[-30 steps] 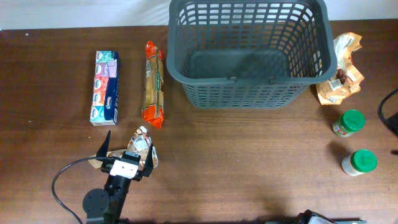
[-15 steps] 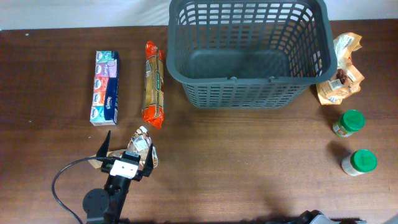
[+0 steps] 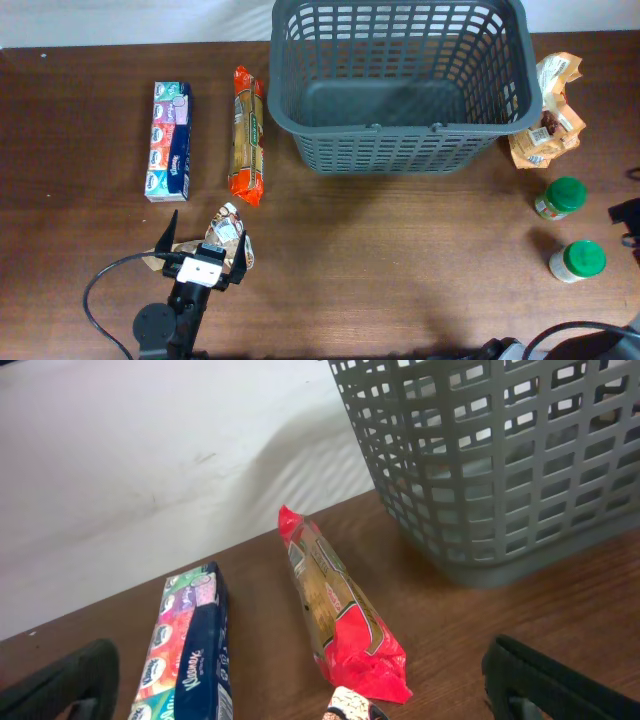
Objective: Pack container
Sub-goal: 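Move the right gripper over the front green-lidded jar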
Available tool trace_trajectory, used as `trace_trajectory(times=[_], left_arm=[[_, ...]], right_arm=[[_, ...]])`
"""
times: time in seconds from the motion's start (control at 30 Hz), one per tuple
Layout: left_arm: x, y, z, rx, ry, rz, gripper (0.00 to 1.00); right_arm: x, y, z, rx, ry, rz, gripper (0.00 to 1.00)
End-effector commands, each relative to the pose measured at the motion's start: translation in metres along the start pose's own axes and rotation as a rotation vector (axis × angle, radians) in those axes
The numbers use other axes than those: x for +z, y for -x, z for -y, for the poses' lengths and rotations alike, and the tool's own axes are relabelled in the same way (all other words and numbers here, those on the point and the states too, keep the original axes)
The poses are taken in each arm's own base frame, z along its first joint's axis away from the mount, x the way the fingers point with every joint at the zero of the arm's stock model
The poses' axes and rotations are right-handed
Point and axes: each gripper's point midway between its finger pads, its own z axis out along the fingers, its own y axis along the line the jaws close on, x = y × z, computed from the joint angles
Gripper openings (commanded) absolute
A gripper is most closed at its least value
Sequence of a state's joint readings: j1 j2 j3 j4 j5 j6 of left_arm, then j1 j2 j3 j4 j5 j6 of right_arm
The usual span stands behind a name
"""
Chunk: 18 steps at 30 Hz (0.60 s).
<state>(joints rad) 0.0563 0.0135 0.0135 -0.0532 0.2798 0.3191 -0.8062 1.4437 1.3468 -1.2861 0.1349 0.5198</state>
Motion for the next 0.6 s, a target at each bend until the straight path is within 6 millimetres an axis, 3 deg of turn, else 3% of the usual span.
trace_trajectory(times=[0.0, 0.57], left_arm=[[0.0, -0.001, 0.002, 0.012, -0.008, 0.002, 0.99], [0.0, -0.001, 0.002, 0.011, -0.008, 0.002, 0.99]], right_arm=[[0.015, -0.008, -0.002, 0.006, 0.004, -0.053, 0.99], [0.073, -0.023, -0.006, -0.015, -0.07, -0.213, 0.99]])
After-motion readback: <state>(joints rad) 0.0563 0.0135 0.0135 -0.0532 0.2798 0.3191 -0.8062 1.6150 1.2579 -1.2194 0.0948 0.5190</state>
